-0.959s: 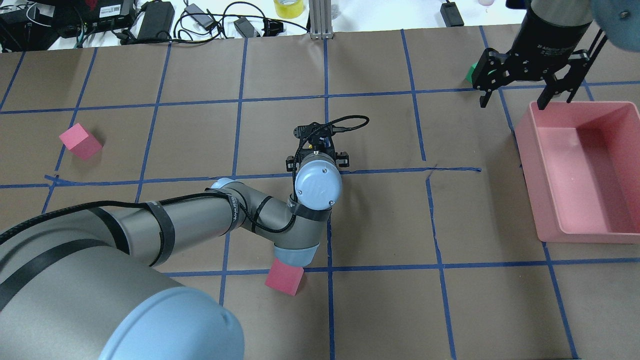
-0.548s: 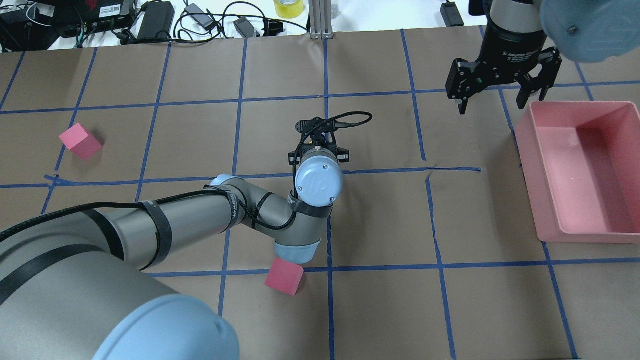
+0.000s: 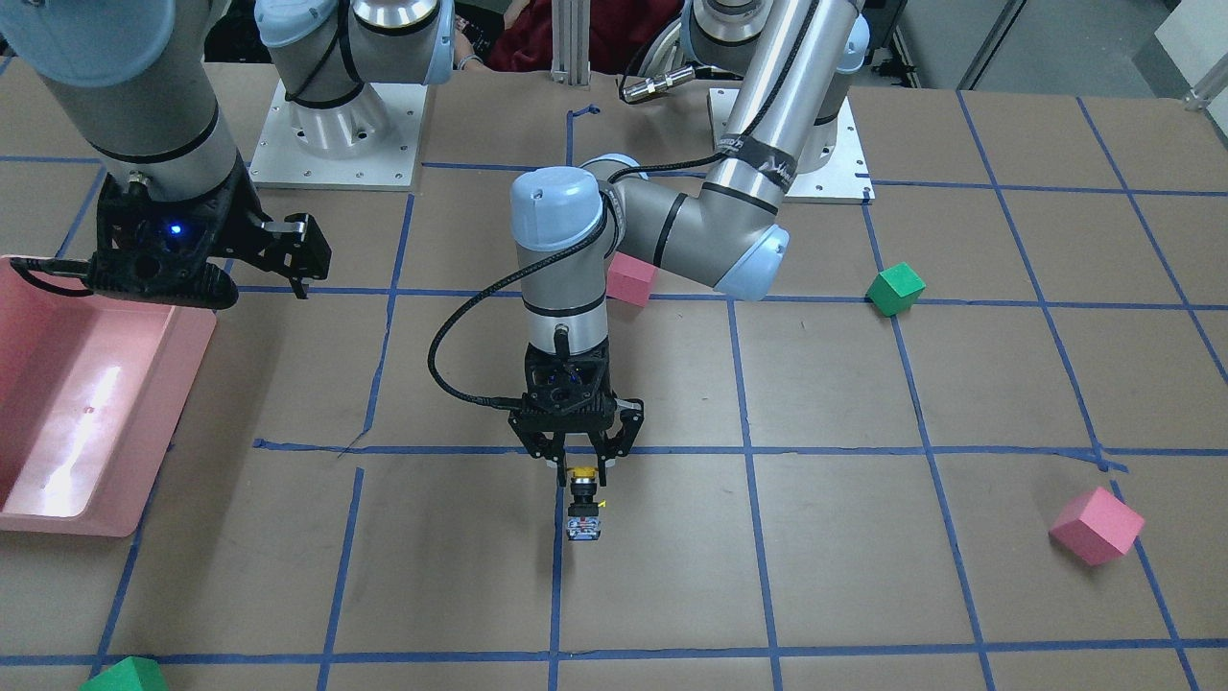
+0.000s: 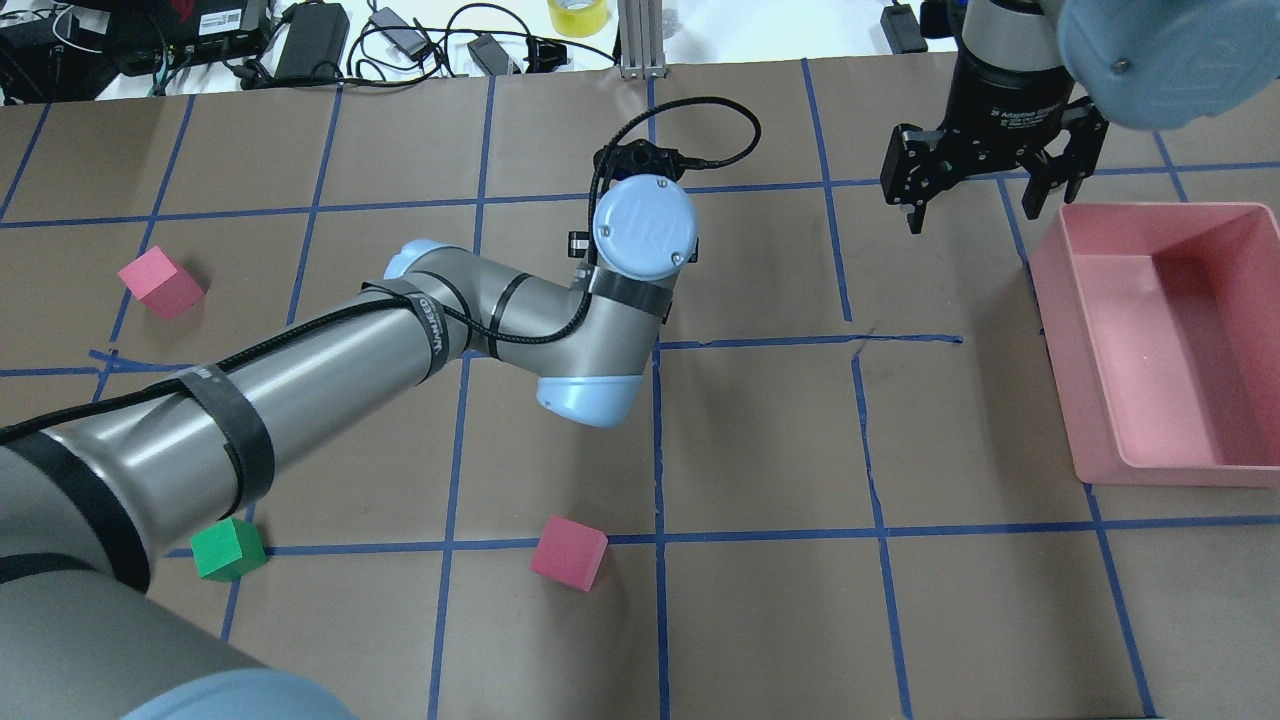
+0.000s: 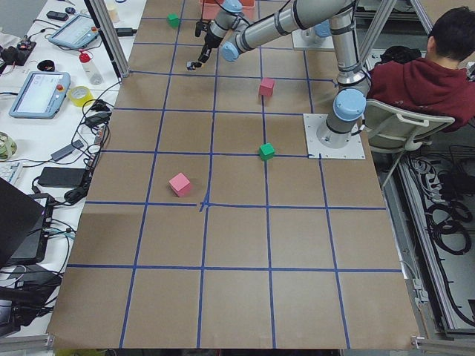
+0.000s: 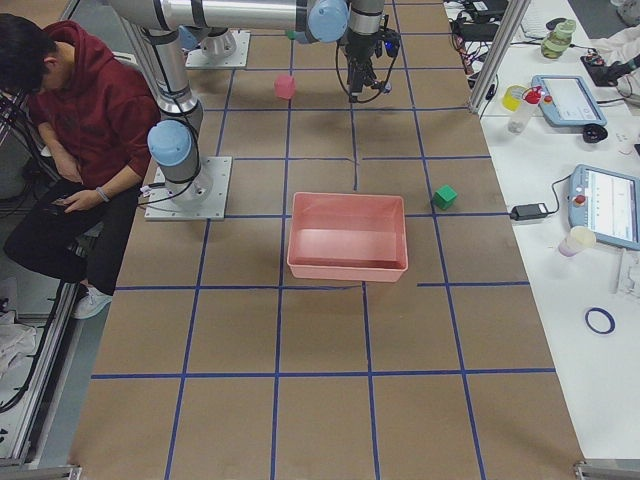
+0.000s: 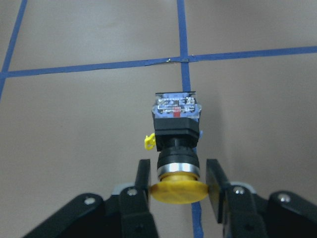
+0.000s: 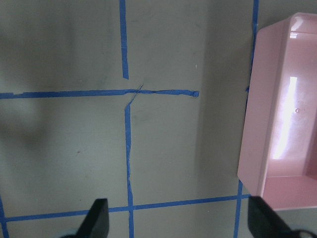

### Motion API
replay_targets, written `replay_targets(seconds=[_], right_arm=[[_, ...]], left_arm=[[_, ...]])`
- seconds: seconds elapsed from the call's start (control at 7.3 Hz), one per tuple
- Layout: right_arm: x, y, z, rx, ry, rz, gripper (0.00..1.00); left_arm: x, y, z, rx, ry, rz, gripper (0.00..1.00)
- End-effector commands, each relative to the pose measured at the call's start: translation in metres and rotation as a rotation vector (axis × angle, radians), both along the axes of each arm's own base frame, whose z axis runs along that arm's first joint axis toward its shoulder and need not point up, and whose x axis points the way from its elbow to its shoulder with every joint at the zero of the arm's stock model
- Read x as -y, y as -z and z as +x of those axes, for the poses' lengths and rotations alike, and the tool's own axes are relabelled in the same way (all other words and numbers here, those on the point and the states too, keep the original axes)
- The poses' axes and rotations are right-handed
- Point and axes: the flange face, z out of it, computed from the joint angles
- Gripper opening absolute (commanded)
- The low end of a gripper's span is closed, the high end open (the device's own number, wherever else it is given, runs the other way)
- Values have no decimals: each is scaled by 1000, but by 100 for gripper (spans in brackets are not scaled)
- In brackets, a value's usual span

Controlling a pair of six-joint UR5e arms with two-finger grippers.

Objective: Align button upright
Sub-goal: 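Grasp the button with the left gripper from above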

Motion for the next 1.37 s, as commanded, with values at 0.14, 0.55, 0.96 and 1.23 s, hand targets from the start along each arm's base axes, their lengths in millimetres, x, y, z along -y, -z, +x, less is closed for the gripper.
replay_targets(seconds=[0.14, 0.55, 0.96, 1.23], right_arm=[[1, 2, -3, -14, 3, 2, 100], [-5, -12, -1, -11, 2, -13, 100], [-33, -34, 15, 141, 14, 13, 100], [-31, -29, 15, 135, 29, 10, 100]], left_arm=[[27, -28, 19, -176, -311, 471, 0], [42, 5, 25, -499, -659, 791, 0], [65, 28, 54, -455, -658, 866, 0], [68, 34, 57, -475, -660, 887, 0]])
